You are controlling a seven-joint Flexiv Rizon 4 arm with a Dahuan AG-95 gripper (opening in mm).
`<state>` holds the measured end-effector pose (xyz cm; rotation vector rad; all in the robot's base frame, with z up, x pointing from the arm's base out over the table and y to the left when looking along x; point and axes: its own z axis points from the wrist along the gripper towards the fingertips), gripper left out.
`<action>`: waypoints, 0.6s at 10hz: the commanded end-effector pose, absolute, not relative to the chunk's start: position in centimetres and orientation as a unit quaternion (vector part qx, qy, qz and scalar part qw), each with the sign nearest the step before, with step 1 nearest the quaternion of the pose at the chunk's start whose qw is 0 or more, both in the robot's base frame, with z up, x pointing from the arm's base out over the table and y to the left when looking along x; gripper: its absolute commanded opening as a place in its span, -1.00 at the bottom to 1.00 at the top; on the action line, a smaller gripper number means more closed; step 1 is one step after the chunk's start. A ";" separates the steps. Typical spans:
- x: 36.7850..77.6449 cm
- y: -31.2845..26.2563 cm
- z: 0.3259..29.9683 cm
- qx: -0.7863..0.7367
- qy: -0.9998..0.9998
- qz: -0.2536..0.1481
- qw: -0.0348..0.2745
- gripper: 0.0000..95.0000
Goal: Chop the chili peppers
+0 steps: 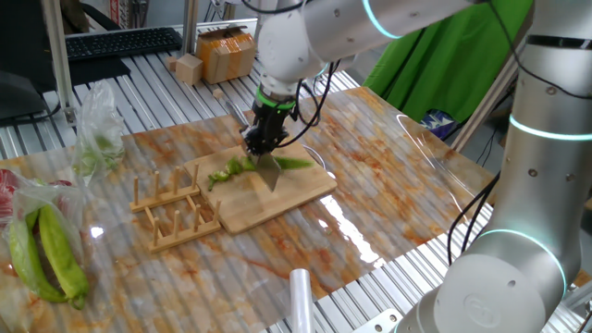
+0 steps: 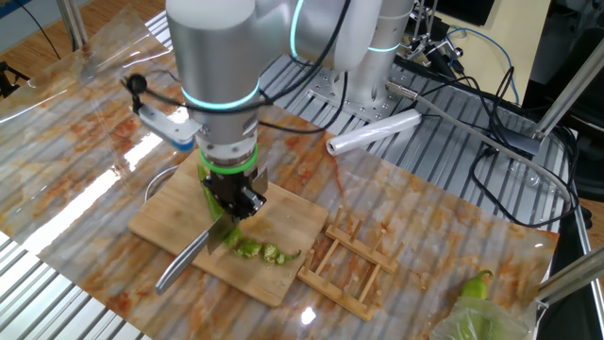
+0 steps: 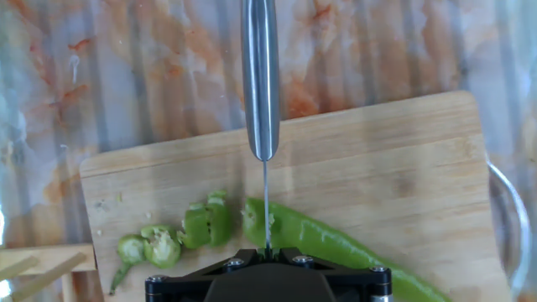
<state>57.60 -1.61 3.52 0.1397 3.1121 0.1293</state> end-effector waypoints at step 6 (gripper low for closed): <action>57.3 -1.2 2.4 0.052 0.998 0.045 0.011 -1.00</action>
